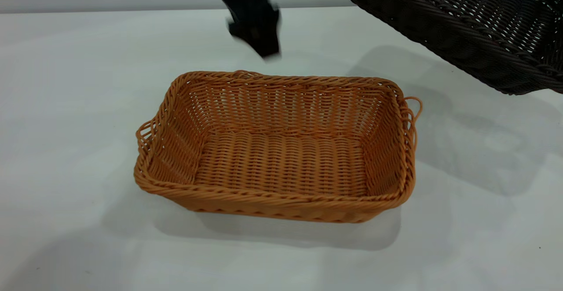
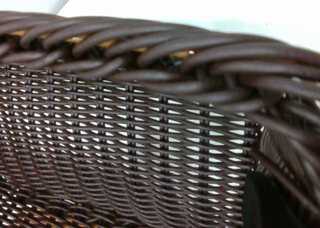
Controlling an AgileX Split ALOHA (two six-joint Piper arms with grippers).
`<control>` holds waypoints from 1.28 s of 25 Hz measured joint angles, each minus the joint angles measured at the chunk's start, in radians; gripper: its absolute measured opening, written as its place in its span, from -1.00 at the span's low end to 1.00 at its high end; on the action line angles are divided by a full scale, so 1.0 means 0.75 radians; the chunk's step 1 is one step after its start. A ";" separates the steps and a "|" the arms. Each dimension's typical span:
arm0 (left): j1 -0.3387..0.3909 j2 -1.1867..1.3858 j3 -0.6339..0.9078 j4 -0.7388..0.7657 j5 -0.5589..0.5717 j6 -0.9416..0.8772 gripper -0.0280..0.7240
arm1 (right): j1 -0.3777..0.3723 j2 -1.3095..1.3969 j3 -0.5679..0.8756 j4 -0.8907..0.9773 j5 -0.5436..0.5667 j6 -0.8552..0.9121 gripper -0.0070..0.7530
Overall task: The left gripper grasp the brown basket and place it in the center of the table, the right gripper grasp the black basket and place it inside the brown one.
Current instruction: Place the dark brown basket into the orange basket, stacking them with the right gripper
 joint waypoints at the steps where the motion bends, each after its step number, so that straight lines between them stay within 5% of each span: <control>1: 0.041 -0.025 0.000 0.003 0.000 -0.052 0.60 | 0.000 -0.001 0.000 0.000 0.009 0.010 -0.77; 7: 0.303 -0.087 0.000 0.008 -0.016 -0.274 0.54 | 0.056 -0.005 -0.008 -0.029 0.077 0.095 -0.77; 13: 0.451 -0.087 0.000 -0.006 -0.026 -0.374 0.54 | 0.330 -0.013 -0.080 -0.207 0.092 0.320 -0.77; 23: 0.473 -0.087 0.000 -0.008 -0.068 -0.374 0.54 | 0.841 -0.012 -0.195 -0.653 -0.011 0.868 -0.77; 32: 0.473 -0.087 0.000 -0.009 -0.095 -0.374 0.54 | 0.974 0.108 -0.199 -0.685 -0.080 0.973 -0.77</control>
